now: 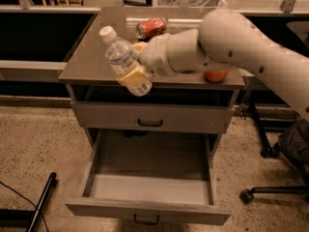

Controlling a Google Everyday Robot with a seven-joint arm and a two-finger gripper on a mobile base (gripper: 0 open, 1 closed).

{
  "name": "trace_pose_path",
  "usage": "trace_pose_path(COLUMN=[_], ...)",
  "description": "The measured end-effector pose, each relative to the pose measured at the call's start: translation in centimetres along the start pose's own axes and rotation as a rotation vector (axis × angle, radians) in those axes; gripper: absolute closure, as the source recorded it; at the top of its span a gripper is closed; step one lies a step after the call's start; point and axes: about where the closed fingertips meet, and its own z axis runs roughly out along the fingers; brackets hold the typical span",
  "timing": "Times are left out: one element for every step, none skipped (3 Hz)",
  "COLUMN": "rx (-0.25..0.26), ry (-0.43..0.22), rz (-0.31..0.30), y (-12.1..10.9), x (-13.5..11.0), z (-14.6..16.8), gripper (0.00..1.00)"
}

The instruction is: Place blue plastic bottle into middle drawer

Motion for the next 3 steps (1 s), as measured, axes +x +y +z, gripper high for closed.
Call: trace_pose_path(rx=[-0.014,0.042,0.126], ry=[0.012,-0.09,-0.191], rz=[-0.054,0.089,0.223], y=[1.5,4.4,7.3], x=[1.1,5.6,10.3], z=[3.4,4.6,4.8], gripper=[1.0,1.0,1.0])
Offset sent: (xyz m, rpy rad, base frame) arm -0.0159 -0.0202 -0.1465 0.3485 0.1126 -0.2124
